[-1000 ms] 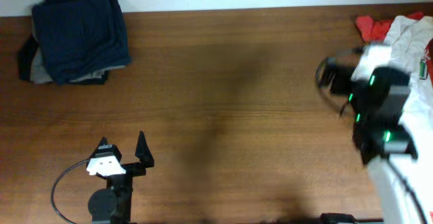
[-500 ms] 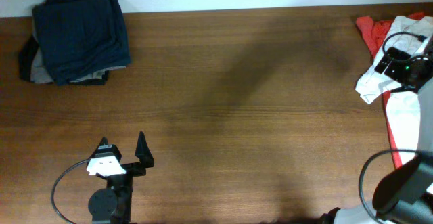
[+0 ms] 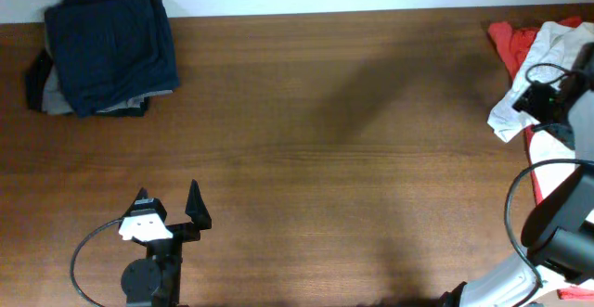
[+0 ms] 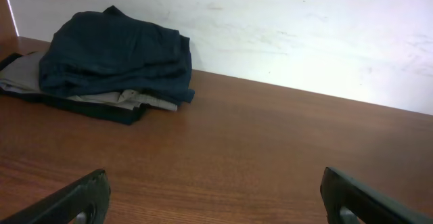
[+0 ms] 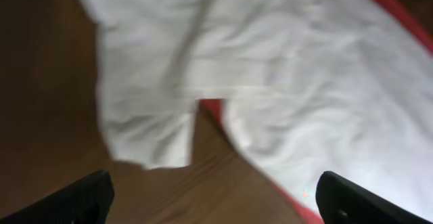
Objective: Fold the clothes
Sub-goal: 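Reach the right gripper to the white T-shirt and grasp it, then drag the white T-shirt with the right gripper to table center, then grasp the T-shirt's left and right edges with both grippers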
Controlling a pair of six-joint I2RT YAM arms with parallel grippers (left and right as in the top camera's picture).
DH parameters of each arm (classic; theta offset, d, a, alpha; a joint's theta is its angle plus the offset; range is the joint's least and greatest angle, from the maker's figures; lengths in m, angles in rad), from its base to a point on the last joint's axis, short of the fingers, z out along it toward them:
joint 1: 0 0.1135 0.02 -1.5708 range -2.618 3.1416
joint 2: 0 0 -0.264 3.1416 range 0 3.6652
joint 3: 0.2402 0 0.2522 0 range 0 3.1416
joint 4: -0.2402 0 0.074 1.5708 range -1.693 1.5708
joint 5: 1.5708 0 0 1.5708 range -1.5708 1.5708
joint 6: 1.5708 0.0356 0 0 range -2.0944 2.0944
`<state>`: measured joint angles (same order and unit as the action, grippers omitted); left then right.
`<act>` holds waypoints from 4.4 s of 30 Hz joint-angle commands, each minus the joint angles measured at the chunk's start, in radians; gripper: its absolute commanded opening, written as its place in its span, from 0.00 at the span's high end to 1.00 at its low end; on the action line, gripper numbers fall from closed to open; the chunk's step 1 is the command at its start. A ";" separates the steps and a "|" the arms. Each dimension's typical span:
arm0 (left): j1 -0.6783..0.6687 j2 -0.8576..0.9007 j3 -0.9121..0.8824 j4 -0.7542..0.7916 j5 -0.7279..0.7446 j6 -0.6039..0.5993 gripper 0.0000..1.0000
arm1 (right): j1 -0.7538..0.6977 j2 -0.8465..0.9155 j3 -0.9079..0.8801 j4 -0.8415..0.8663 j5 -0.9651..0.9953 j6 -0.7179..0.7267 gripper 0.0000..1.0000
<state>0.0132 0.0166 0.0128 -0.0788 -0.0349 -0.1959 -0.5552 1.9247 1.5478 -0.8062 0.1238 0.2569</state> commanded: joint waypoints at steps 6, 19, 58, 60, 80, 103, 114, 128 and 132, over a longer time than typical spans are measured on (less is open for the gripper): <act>-0.004 -0.006 -0.004 -0.002 -0.007 -0.005 0.01 | -0.211 0.066 0.026 0.032 -0.204 -0.040 0.17; -0.004 -0.006 -0.004 -0.002 -0.007 -0.005 0.01 | -0.205 0.225 0.026 0.257 -0.256 -0.019 0.55; -0.004 -0.006 -0.004 -0.002 -0.007 -0.005 0.01 | 0.702 -0.200 0.259 0.085 -0.587 0.097 0.96; -0.004 -0.006 -0.004 -0.002 -0.007 -0.005 0.01 | 0.862 -0.164 0.259 0.105 -0.591 0.146 0.96; -0.004 -0.005 -0.004 -0.004 0.005 -0.005 0.01 | 0.738 -0.250 0.286 -0.446 -0.320 0.267 0.01; -0.004 0.311 0.380 0.055 0.223 -0.035 0.01 | 0.724 -0.427 0.286 -0.470 -0.085 0.301 0.01; 0.058 1.608 1.564 -1.115 0.145 0.283 0.01 | 0.724 -0.426 0.286 -0.557 -0.089 0.298 0.01; 0.062 2.137 1.557 -1.169 0.135 0.254 0.05 | 0.724 -0.426 0.286 -0.585 -0.044 0.298 0.01; 0.062 2.181 1.540 -1.126 0.112 0.218 0.31 | 0.724 -0.426 0.286 -0.740 0.002 0.302 0.01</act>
<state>0.0734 2.1735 1.5600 -1.2297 0.0963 0.0360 0.1707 1.5055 1.8233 -1.4925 0.0872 0.5499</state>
